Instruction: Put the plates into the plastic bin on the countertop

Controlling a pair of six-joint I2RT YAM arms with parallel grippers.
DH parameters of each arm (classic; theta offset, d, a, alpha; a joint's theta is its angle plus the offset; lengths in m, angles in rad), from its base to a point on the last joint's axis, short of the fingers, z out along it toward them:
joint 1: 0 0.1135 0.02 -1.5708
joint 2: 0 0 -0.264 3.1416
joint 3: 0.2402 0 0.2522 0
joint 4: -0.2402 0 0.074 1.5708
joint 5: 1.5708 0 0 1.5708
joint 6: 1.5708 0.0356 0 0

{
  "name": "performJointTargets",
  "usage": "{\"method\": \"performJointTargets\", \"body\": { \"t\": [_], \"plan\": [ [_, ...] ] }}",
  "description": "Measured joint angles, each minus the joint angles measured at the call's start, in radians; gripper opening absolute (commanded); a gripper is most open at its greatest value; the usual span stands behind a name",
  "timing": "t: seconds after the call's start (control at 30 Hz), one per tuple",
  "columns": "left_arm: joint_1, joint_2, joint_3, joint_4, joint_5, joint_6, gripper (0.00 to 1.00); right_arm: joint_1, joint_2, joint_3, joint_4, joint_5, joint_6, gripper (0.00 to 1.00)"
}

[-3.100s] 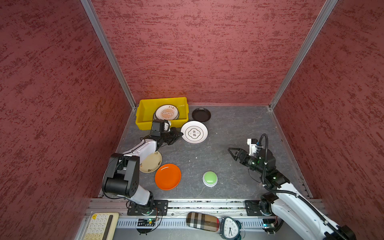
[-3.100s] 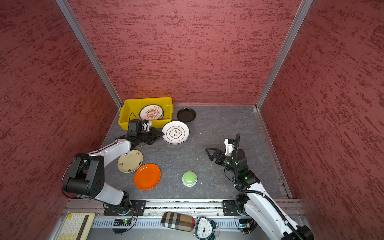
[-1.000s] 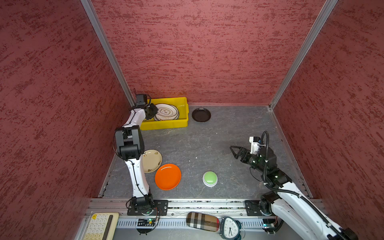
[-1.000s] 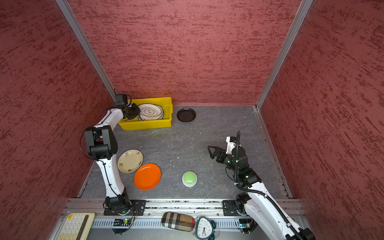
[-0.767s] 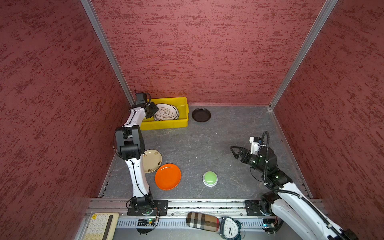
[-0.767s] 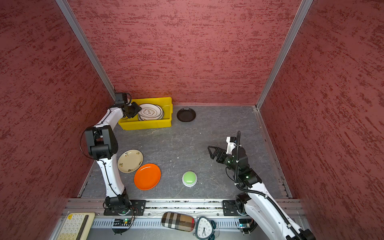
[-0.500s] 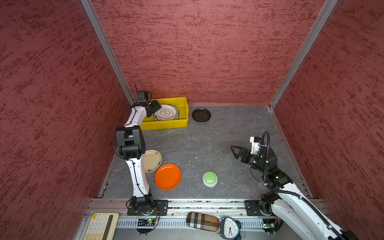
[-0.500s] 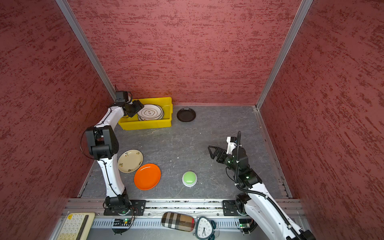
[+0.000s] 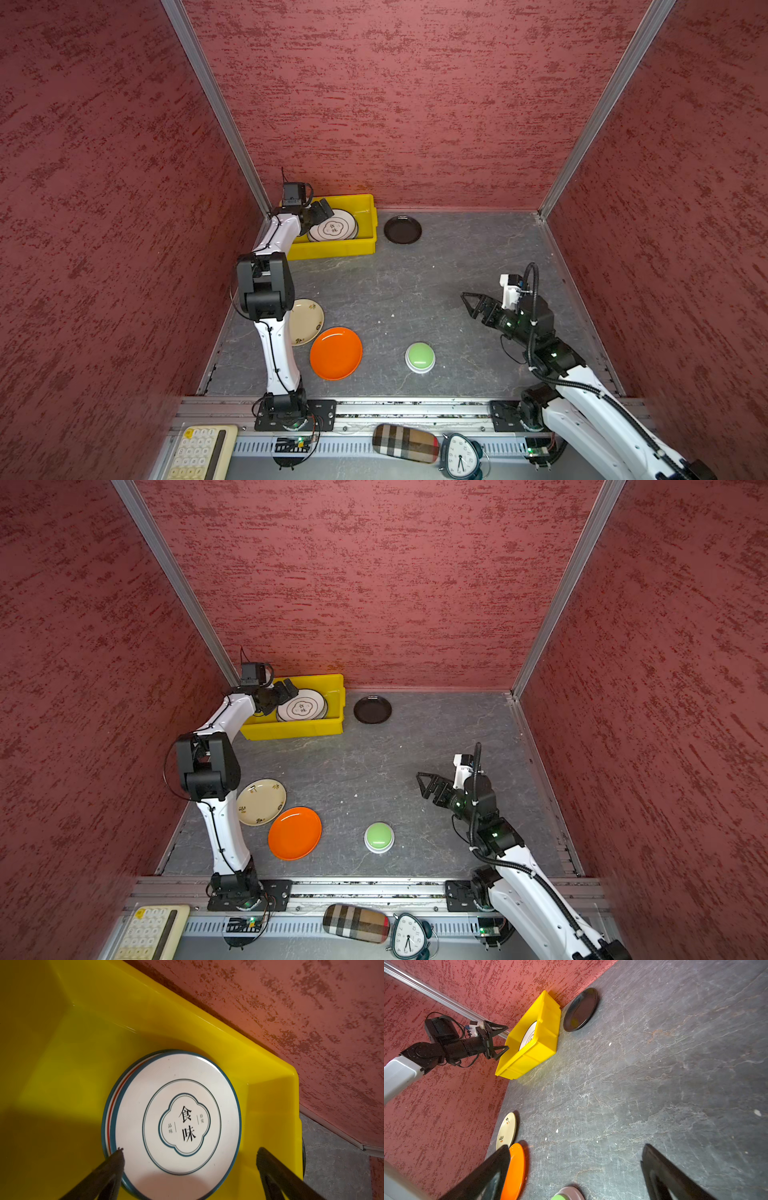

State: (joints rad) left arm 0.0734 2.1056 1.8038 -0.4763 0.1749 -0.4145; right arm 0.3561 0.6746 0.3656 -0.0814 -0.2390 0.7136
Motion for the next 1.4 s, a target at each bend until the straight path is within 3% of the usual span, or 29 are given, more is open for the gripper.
{"method": "performJointTargets", "body": {
  "t": [0.33, 0.67, 0.83, 1.0, 1.4],
  "plan": [
    [-0.038, -0.464, -0.393, 0.201, 0.001, -0.134, 0.99, 0.0, 0.099, 0.079, -0.03, -0.013, 0.002, 0.99],
    [-0.177, -0.761, -0.702, 0.304, 0.014, -0.256, 1.0, -0.001, 0.143, 0.108, -0.047, -0.019, -0.006, 0.99],
    [-0.265, -0.954, -0.848, 0.306, 0.014, -0.262, 0.99, -0.002, 0.278, 0.227, -0.058, -0.021, -0.027, 0.99],
    [-0.272, -1.117, -0.971, 0.306, 0.016, -0.262, 0.99, -0.003, 0.396, 0.318, -0.035, -0.018, -0.05, 0.99],
    [-0.272, -1.24, -1.172, 0.3, 0.048, -0.227, 0.99, -0.069, 0.858, 0.687, 0.018, -0.134, -0.116, 0.99]
  ]
}}
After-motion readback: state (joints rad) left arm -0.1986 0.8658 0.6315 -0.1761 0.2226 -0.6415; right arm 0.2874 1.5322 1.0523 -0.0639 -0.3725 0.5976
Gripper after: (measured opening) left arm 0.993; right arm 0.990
